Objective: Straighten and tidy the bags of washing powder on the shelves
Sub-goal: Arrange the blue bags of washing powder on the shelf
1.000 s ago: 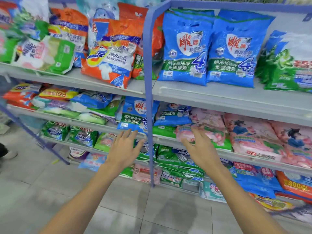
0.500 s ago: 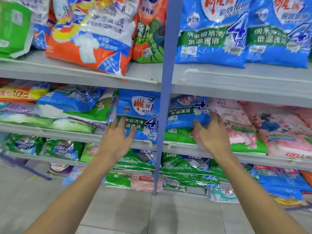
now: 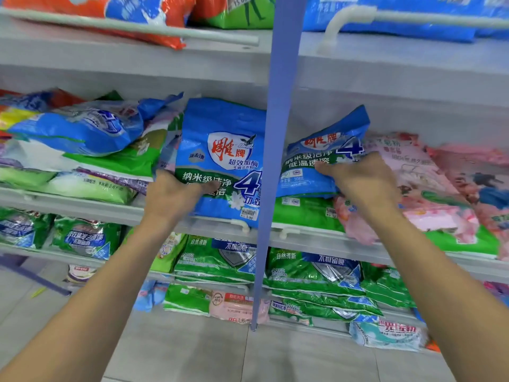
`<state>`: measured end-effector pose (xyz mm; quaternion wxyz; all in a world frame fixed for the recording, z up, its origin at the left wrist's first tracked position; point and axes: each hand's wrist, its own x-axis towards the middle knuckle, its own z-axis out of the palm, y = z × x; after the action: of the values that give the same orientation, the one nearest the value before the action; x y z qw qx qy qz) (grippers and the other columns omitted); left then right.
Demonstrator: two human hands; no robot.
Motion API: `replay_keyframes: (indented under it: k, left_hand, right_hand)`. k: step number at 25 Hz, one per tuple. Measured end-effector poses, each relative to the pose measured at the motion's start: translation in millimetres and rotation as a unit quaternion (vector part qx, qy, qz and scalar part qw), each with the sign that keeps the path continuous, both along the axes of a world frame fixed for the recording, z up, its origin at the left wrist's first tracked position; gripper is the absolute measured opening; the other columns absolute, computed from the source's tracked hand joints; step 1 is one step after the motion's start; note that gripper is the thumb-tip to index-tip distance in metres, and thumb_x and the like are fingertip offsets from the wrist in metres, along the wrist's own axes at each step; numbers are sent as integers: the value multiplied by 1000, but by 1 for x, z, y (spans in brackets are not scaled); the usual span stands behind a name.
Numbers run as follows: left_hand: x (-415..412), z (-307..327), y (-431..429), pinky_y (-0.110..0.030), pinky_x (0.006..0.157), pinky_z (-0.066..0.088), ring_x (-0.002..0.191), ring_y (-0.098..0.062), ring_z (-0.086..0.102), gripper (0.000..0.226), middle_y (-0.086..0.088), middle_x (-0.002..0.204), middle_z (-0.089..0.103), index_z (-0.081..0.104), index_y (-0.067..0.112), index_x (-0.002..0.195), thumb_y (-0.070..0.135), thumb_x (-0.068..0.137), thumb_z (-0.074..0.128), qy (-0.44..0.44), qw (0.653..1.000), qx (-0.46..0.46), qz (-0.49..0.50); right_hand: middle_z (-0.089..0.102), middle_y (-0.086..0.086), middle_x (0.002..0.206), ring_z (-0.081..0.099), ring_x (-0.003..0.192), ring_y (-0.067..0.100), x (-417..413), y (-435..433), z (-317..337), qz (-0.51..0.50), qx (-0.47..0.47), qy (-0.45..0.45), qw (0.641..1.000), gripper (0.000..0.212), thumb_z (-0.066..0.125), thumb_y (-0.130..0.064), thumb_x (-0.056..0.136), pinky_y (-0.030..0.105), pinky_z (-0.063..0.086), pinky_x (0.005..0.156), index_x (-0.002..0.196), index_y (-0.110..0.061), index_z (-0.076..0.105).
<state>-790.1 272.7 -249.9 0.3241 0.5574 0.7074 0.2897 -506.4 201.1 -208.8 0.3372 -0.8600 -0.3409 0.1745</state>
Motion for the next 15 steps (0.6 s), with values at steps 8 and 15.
replay_keyframes:
  k: [8, 15]
  left_hand:
    - [-16, 14, -7, -45, 98, 55, 107, -24, 71, 103, 1, 117, 75, 75, 17, 116, 50, 21, 100, -219, 964, -129, -81]
    - [-22, 14, -45, -27, 48, 57, 67, -22, 77, 46, -8, 92, 80, 73, 5, 109, -4, 64, 84, -336, 939, -21, -69]
  right_hand:
    - [74, 7, 78, 68, 62, 21, 15, -26, 47, 86, -77, 169, 979, 40, 94, -18, 61, 28, 53, 55, 87, -7, 66]
    - [60, 6, 82, 55, 71, 19, 2, -58, 54, 109, -192, 43, 974, 67, 72, -73, 73, 32, 40, 61, 82, -9, 58]
